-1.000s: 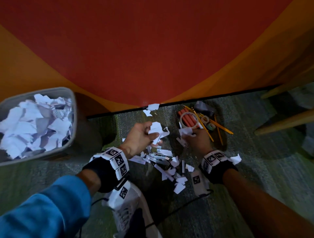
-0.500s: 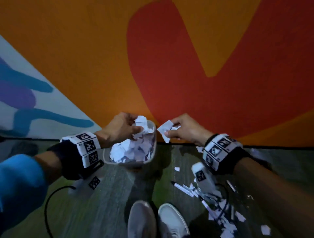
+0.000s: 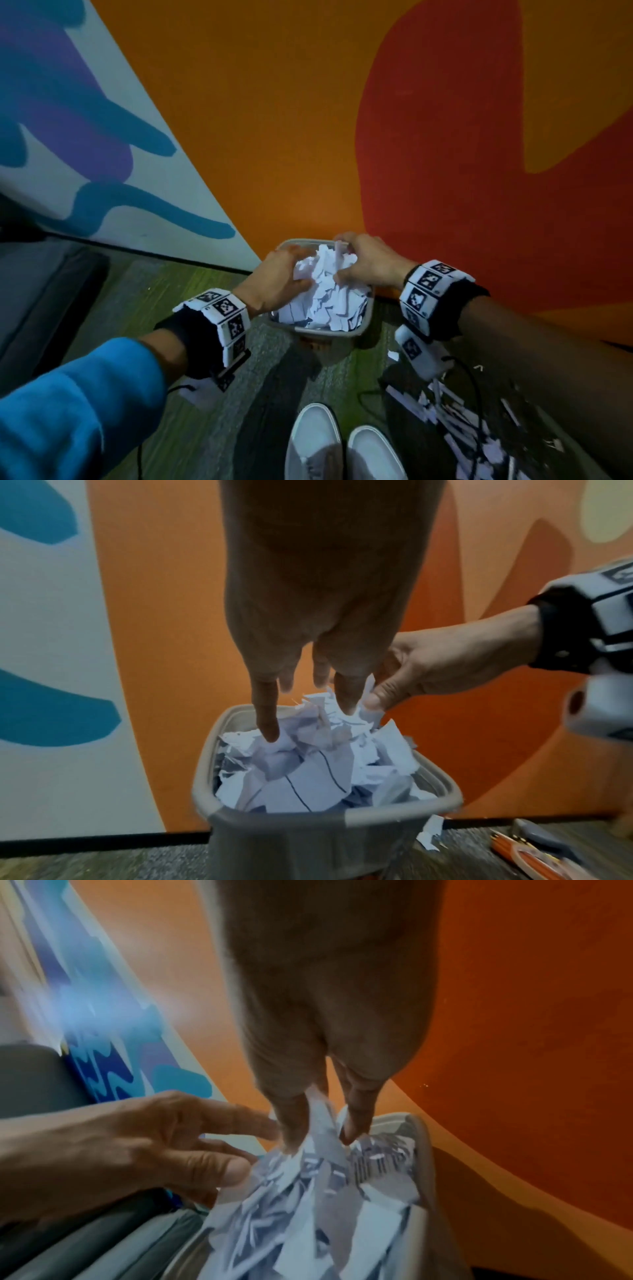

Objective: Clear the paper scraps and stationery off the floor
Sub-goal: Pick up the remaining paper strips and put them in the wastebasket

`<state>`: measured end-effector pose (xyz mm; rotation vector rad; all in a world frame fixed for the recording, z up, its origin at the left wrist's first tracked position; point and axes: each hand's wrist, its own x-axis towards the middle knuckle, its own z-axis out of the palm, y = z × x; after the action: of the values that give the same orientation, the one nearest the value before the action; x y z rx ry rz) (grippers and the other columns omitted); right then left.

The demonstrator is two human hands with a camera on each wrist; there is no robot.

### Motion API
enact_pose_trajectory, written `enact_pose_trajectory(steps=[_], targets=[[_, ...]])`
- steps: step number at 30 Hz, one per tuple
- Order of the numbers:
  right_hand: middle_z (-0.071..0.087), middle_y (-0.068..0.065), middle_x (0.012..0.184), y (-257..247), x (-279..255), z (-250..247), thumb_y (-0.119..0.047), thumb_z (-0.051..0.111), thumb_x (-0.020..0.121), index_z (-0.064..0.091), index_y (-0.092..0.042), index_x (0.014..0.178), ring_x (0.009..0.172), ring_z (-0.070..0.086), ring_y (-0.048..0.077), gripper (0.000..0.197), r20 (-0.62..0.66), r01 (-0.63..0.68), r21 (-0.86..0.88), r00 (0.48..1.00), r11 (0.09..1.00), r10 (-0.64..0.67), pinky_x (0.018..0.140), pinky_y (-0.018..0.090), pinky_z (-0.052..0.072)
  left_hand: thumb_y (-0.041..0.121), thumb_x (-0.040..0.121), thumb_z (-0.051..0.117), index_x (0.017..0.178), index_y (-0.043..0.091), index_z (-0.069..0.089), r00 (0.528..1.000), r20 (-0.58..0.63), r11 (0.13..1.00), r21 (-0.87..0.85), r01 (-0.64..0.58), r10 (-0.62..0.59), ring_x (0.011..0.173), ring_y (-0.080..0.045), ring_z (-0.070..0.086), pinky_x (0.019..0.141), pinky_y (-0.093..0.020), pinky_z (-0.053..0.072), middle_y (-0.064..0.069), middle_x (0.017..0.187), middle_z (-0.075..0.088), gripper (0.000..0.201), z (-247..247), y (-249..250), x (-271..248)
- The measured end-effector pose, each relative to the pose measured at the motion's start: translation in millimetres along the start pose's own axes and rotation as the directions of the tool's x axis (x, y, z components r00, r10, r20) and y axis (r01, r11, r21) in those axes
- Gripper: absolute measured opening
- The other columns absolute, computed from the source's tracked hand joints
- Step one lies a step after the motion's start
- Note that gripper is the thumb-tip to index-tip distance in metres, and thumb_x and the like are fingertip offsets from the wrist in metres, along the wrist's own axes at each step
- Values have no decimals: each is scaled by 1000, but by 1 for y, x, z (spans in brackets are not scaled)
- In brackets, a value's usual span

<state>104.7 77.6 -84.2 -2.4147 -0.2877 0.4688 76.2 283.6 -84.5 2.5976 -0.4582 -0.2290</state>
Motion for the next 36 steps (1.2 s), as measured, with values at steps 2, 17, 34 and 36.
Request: enact_pose_trajectory(steps=[2,17,34,36], targets=[[66,-2,115,3,-3,9,-30,79,79,59,-21,124,104,63,17,50,12,75,-39,997,996,-75,80,29,52,29,89,70,123,13,62,996,91,999,31,-28,25,116,-26,58,91,-30,44,-7,128,62,38,13,-4,2],[63,11,121,25,62,84,-31,84,76,59,-8,122,105,62,30,58,331,81,-576,933,814,142,88,40,53,31,80,81,95,14,71,842,452,953,211,219,-294,82,-19,59,69,-28,42,-2,87,65,25,76,-39,54],[61,3,130,-35,-31,-56,-23,79,82,55,-25,139,105,57,13,61,187,98,-312,982,945,-40,83,27,43,30,89,73,111,12,71,969,189,984,111,141,-160,73,-17,67,61,-28,58,-2,93,72,29,-60,50,30],[66,3,125,-32,-50,-74,-25,80,80,60,-24,134,102,61,13,58,159,75,-332,987,940,-22,84,29,48,29,91,71,108,13,72,970,224,995,58,82,-93,74,-20,71,61,-31,61,-5,87,73,23,-66,79,30]])
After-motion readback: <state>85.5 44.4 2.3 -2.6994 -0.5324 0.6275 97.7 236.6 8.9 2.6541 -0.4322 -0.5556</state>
